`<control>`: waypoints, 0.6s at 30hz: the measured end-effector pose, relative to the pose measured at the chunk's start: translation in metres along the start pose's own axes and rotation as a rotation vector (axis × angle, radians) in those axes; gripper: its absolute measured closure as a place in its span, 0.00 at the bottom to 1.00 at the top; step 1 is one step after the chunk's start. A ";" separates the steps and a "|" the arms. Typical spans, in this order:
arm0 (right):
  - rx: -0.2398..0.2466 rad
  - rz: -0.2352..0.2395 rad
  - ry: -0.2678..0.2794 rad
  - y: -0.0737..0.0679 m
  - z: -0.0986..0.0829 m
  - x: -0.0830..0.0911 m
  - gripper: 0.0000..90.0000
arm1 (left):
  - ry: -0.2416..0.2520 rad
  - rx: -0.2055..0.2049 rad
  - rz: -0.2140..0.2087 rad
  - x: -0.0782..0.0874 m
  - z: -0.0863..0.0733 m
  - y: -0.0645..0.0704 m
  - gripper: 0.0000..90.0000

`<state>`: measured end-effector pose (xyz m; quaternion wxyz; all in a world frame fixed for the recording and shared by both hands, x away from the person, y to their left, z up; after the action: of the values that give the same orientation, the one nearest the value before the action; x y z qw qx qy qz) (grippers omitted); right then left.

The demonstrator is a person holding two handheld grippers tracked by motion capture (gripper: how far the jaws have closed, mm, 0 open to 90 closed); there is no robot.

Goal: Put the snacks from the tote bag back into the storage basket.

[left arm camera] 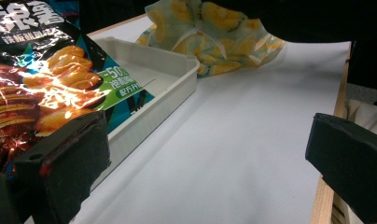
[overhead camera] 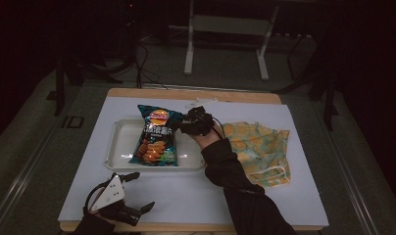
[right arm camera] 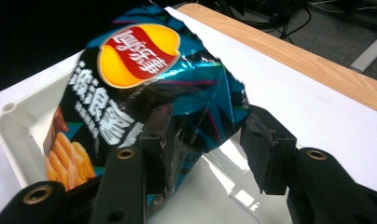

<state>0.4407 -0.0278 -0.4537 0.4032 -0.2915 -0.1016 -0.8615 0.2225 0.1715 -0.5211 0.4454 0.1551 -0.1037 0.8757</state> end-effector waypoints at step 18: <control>-0.003 0.064 0.065 0.014 0.007 0.049 0.22 | -0.002 0.000 0.003 0.000 0.000 0.000 0.00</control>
<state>0.4296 -0.0646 -0.4201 0.4331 -0.2672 -0.0778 -0.8573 0.2228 0.1712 -0.5211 0.4439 0.1558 -0.1041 0.8763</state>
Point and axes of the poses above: each handheld gripper's, and its own axes: x roughly backward along the jaws, z roughly out of its top, y roughly to its right, the point moved 4 cm from there along -x, roughly forward along the jaws
